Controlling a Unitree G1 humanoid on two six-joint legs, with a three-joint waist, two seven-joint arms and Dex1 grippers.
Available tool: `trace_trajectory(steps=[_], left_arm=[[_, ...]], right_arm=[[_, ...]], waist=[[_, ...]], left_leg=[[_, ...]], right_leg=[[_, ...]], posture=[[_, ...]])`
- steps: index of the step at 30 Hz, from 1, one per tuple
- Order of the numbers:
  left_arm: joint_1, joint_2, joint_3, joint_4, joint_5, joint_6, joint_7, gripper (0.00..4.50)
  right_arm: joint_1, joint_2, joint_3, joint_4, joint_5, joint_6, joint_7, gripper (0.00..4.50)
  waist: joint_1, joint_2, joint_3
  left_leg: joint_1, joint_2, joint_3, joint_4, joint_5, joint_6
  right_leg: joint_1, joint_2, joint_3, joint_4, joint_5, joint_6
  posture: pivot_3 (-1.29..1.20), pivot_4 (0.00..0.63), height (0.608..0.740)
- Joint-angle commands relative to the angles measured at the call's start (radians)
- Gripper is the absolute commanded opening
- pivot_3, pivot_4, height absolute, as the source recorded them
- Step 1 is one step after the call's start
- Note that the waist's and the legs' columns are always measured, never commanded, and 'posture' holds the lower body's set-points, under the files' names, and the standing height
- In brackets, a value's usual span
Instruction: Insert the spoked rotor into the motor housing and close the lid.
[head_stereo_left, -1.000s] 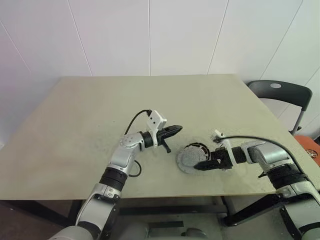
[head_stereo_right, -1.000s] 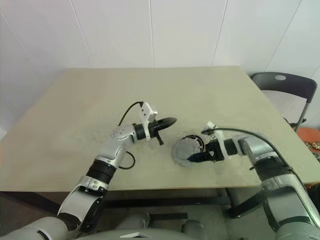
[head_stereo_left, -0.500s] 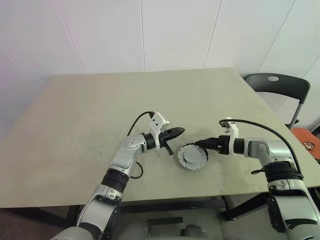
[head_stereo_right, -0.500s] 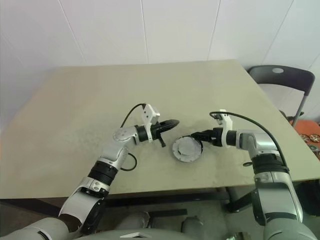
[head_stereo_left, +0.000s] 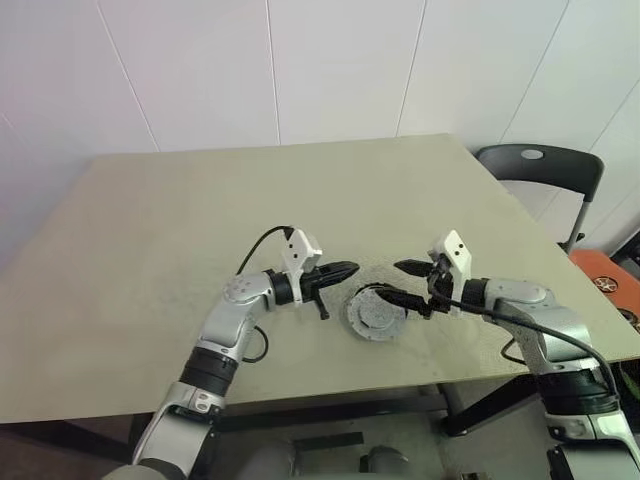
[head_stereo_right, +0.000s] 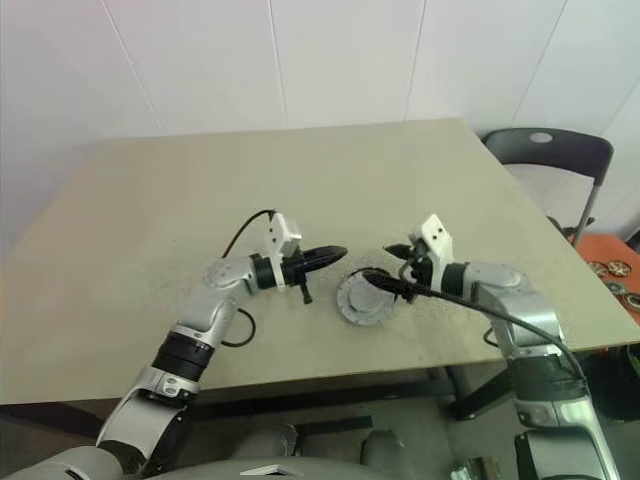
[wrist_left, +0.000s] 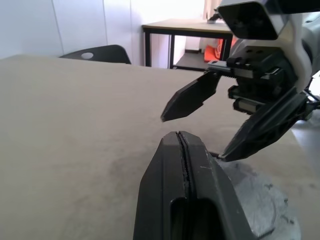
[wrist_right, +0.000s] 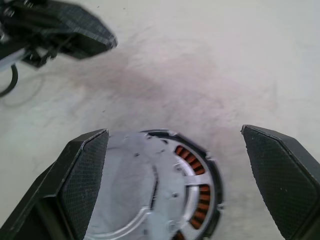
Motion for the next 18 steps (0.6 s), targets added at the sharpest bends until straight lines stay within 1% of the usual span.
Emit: trace_trajectory(steps=[1,6,9,14,18], left_arm=[[0.004,0.025,0.012,-0.044,-0.018,-0.001,-0.017,0.0],[0.048,0.089,-0.021,-0.115,-0.006,0.008,-0.067,0.0],[0.073,0.113,-0.023,-0.152,-0.003,0.015,-0.065,0.0],[0.091,0.133,-0.011,-0.149,0.001,0.018,-0.043,0.0],[0.093,0.131,-0.016,-0.133,0.007,0.012,-0.029,0.0]], right_arm=[[0.021,-0.025,0.035,-0.078,-0.028,-0.031,-0.001,4.47],[0.037,-0.028,0.057,-0.088,-0.048,-0.03,-0.02,4.49],[0.046,-0.027,0.069,-0.092,-0.058,-0.033,-0.03,4.49],[0.065,-0.042,0.095,-0.107,-0.064,-0.043,-0.008,4.49],[0.067,-0.041,0.086,-0.115,-0.05,-0.061,0.006,4.49]], waist=[[-0.001,0.0,0.0],[-0.002,0.0,0.0],[-0.001,0.0,0.0],[0.0,0.0,0.0],[0.0,0.0,0.0]], left_leg=[[0.0,0.0,0.0,0.0,0.0,0.0],[0.0,0.0,0.0,-0.002,0.0,0.0],[0.0,0.0,0.0,-0.001,0.0,0.0],[0.0,0.001,0.0,-0.001,0.0,0.0],[0.0,0.001,0.0,-0.001,0.0,0.0]], right_leg=[[0.0,0.0,0.0,0.0,0.0,0.0],[-0.004,0.0,0.0,0.0,0.0,0.0],[-0.004,0.0,0.0,0.0,0.0,0.0],[-0.004,0.0,0.0,0.0,0.0,0.0],[-0.004,0.0,0.0,0.0,0.0,0.0]], posture=[[0.0,0.0,0.74],[0.0,0.0,0.74],[0.0,0.0,0.74],[0.0,0.0,0.74],[0.0,0.0,0.74]])
